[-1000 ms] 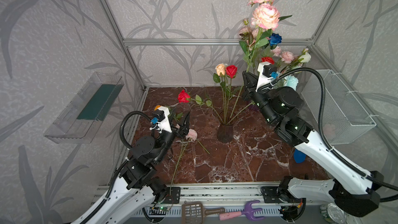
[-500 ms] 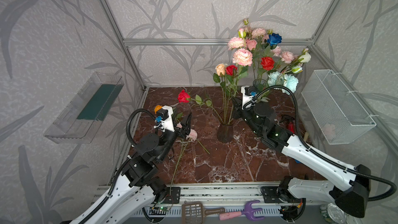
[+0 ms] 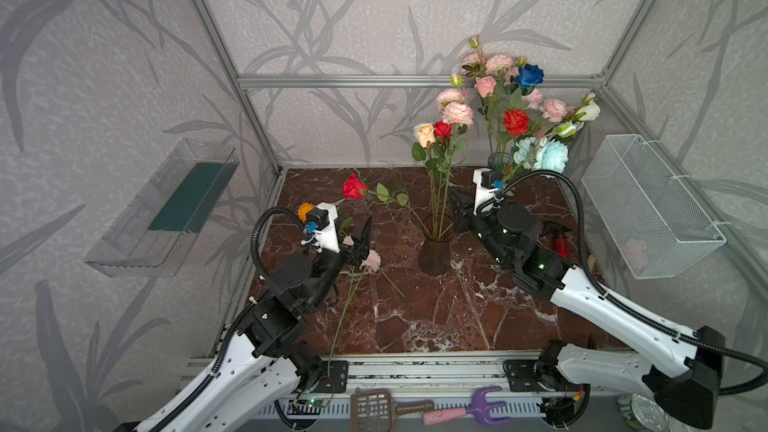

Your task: Arrange the flowers into the vase

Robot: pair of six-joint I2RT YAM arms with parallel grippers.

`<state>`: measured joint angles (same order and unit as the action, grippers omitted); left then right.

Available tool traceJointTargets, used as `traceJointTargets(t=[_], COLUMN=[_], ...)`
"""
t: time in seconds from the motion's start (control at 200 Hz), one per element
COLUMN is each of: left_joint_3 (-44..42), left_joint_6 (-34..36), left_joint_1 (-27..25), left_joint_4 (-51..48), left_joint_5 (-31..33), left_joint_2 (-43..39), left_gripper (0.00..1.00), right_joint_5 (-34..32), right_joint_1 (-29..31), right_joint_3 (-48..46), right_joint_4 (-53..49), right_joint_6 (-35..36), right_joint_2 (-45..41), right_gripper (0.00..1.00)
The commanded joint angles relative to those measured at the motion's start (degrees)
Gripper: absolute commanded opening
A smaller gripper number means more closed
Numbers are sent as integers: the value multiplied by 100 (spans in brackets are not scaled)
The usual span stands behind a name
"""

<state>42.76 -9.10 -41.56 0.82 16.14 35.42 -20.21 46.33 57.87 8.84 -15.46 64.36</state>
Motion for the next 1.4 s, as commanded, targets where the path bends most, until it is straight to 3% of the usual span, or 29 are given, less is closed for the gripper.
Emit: traceJointTargets(t=[0.0, 0.16, 0.255, 0.395, 0.48, 0.615, 0.84, 1.15, 1.395], left_joint_3=[156, 155, 232, 578, 408, -364, -893, -1037, -1417], left_joint_6=[-53, -120, -344, -1467, -2448, -3750, -4906, -5330, -5318], left_joint_1=[-10, -17, -10, -10, -2, -1, -1, -2, -3], left_joint_4=[-20, -51, -255, -1681, -2694, -3647, -4860, -5431, -5350], left_joint_5=[82, 223, 652, 1836, 2102, 1608, 947, 789, 380], left_joint_2=[26, 123, 259, 452, 377, 55, 413, 1564, 1437], left_gripper=[70, 70, 70, 70, 71, 71, 70, 73, 73], right_joint_5=[204, 434, 536, 723, 849, 922, 990, 1183, 1174], right_joint_1=[-3, 17, 60, 228, 320, 364, 368, 368, 368], right_joint_3=[-46, -65, -56, -68, -180, -468, -1083, -1229, -1323], right_joint_4=[-3, -152, -276, -570, -733, -989, -1027, -1302, -1291], right_joint_6=[-151, -275, -308, -257, -223, -240, -421, -353, -341], right_joint_2=[-284, -516, -687, -992, -1261, -1811, -2652, -2924, -3115], right_gripper=[25, 26, 28, 32, 34, 36, 39, 48, 50])
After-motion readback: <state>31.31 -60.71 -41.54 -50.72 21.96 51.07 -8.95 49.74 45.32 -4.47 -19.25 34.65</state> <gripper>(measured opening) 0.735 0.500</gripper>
